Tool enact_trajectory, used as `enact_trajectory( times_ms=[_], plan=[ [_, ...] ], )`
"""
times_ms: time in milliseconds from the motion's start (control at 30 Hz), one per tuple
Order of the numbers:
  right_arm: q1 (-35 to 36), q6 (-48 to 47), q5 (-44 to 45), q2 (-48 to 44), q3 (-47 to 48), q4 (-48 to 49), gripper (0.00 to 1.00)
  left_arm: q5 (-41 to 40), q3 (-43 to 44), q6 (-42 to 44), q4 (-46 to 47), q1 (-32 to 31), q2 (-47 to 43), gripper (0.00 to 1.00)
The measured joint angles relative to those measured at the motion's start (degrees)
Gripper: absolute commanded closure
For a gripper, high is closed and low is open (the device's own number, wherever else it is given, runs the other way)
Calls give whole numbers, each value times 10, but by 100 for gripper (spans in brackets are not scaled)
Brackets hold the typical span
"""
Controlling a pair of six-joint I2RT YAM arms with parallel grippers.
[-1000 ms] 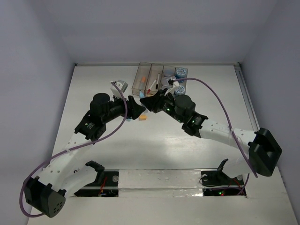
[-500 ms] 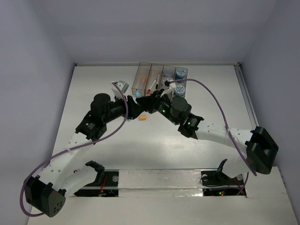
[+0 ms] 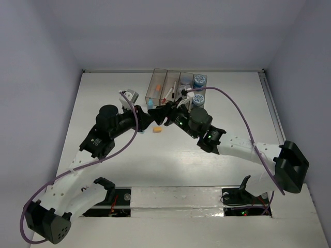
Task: Sort the stationery into containers
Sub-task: Pick up the pen from the center of the board.
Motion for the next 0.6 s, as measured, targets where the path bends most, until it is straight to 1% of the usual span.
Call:
enact_trajectory(
  times_ms=[67, 167, 300, 333, 400, 467, 533, 567, 600],
  plan=[
    [-1, -11, 0, -13, 0, -18, 37, -7, 0, 10, -4, 0, -9, 100],
    [-13, -27, -12, -45, -4, -46, 39, -17, 0, 21, -9, 0, -24, 100],
    [-40, -38, -24, -100, -22, -74, 52, -44, 0, 31, -18, 0, -45, 100],
    [-45, -39, -27, -108, -24, -79, 59, -52, 0, 33, -21, 1, -50, 100],
    [-50, -38, -32, -108, -24, -90, 67, -74, 0, 34, -25, 2, -63, 100],
    [-49, -31, -50, -84, -24, -99, 67, -94, 0, 36, -26, 2, -76, 100],
    [-49, -25, -74, -36, -21, -111, 65, -114, 0, 38, -28, 2, -89, 100],
    [-49, -22, -86, -12, -19, -120, 63, -122, 0, 38, -30, 2, -94, 100],
    [-49, -17, -100, 19, -17, -125, 58, -129, 0, 38, -31, 2, -98, 100]
  ],
)
